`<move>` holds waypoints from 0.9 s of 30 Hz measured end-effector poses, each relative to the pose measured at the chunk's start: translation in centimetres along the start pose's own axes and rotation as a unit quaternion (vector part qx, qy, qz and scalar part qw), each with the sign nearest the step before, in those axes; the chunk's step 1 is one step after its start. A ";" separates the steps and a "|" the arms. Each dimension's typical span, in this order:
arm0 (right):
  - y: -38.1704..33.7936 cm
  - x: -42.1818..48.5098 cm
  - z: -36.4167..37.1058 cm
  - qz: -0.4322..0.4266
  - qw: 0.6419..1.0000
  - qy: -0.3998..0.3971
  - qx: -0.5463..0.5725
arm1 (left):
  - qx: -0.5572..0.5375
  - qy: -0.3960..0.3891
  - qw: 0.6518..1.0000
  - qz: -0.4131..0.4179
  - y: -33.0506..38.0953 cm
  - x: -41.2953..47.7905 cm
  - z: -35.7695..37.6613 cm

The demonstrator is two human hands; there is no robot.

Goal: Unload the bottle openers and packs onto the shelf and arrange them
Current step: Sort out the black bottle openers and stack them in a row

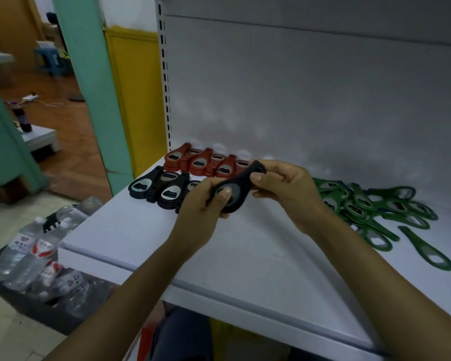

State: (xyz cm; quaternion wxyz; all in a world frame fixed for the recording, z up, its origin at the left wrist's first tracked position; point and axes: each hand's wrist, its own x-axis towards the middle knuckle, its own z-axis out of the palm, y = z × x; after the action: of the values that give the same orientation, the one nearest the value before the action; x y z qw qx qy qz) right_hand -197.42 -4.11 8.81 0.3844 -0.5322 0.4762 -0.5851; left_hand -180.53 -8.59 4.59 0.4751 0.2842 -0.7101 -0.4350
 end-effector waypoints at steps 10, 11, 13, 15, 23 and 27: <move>2.8 -0.4 0.9 -0.296 0.858 0.061 -0.415 | 0.443 -0.079 0.877 0.170 -1.2 -0.8 -4.2; 3.2 -0.2 1.2 -0.335 0.826 0.046 -0.451 | 0.451 -0.089 0.867 0.192 -1.1 -0.7 -4.1; 4.1 0.3 1.6 -0.401 0.764 0.011 -0.506 | 0.464 -0.100 0.853 0.217 -1.2 -0.7 -3.9; 5.0 0.3 1.8 -0.429 0.736 -0.020 -0.523 | 0.456 -0.103 0.862 0.197 -1.2 -0.9 -4.0; 6.0 0.2 2.2 -0.299 0.816 -0.123 -0.479 | 0.404 -0.077 0.900 0.143 -1.6 -1.0 -3.9; 6.0 -0.4 2.2 -0.280 0.848 -0.073 -0.444 | 0.410 -0.067 0.897 0.151 -1.4 -1.3 -4.0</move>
State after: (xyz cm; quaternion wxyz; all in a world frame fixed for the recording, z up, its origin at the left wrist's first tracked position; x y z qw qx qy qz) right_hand -195.52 -5.58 2.83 -0.0397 -0.7978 0.4866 -0.3538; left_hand -176.34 -9.61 3.44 0.3281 0.3133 -0.8900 -0.0458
